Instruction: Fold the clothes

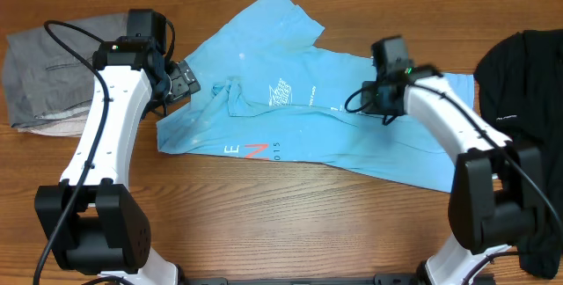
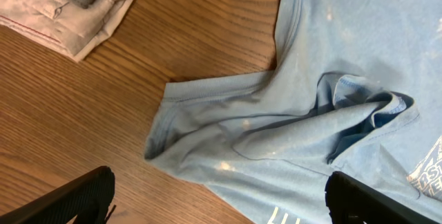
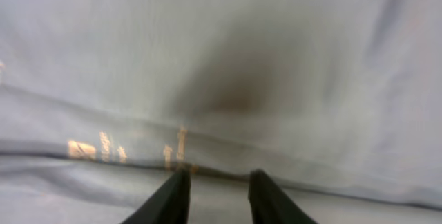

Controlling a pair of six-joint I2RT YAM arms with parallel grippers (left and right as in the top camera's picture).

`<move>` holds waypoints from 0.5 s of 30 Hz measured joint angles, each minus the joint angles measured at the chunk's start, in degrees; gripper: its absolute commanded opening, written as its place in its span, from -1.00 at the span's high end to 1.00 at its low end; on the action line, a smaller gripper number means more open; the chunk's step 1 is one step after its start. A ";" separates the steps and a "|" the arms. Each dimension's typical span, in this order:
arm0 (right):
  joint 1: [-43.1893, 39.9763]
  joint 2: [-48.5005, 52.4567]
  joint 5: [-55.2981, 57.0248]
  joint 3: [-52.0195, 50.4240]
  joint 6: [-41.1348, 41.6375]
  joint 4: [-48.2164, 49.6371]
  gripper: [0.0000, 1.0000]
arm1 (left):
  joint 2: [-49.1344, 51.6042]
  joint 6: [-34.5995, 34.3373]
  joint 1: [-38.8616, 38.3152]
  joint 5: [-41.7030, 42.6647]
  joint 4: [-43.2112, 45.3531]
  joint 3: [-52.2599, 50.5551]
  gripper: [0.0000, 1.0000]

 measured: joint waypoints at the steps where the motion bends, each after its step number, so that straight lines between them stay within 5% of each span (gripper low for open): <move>1: -0.39 -0.24 0.15 1.92 0.48 -4.61 0.26 | 0.00 0.00 0.00 0.00 0.02 0.00 -1.00; 7: -5.11 -1.84 -0.02 4.13 6.60 -19.10 0.28 | 0.00 0.00 0.00 0.00 0.02 0.00 -1.00; 15: -16.65 -1.84 -4.15 3.87 9.62 -23.30 0.38 | 0.00 0.00 0.00 0.00 0.00 0.00 -1.00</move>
